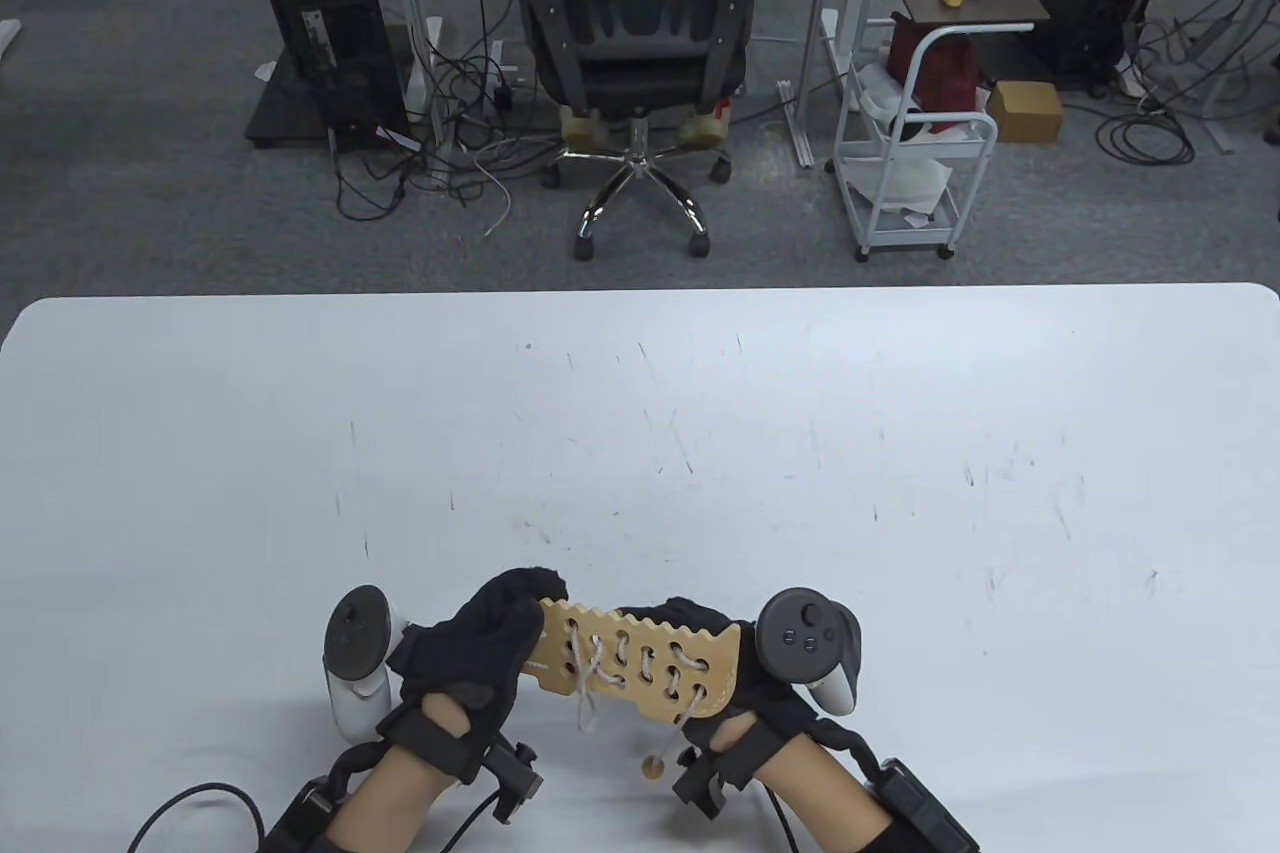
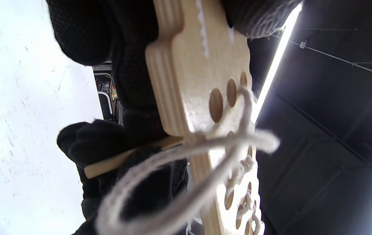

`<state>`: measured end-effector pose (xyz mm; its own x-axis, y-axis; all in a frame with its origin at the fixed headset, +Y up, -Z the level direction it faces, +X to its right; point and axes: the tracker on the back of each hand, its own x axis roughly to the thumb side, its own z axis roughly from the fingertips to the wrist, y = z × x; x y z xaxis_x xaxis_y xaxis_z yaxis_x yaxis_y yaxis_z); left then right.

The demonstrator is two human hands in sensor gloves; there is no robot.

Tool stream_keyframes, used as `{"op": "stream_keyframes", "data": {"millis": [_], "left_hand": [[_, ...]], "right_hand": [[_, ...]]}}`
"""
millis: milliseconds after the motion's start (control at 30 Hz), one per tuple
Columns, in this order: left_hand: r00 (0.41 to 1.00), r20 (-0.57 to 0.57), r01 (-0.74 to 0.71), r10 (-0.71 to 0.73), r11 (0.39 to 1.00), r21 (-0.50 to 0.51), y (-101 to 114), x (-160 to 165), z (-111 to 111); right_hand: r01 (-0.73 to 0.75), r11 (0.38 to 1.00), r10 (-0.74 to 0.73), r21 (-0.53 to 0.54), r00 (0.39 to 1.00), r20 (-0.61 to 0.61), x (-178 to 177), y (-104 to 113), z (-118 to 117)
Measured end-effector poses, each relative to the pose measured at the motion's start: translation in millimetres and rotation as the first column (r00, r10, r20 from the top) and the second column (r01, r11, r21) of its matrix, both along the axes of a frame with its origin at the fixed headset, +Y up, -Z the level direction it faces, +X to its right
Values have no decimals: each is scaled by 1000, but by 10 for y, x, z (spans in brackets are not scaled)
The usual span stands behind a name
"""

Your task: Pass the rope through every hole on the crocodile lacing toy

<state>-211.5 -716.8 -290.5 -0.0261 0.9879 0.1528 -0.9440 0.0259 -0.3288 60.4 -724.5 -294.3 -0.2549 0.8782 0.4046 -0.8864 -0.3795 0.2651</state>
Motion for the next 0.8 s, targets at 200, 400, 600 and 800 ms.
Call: {"op": "stream_keyframes", "data": {"millis": [200,400,600,800], "left_hand": [[999,-43,0,0,1000,-9,-19,-74,-36],[996,-93,-2,-1,1000,-29,-56,-164,-82],[989,-146,-8,0,999,-49,-90,-257,-121],[984,-181,-12,0,998,-64,-118,-332,-159]], "right_hand": [[39,999,-38,-15,999,39,83,0,-34],[77,997,-75,-26,994,81,174,-4,-67],[121,992,-115,-37,985,127,271,-8,-99],[147,989,-140,-33,976,166,358,6,-127]]}}
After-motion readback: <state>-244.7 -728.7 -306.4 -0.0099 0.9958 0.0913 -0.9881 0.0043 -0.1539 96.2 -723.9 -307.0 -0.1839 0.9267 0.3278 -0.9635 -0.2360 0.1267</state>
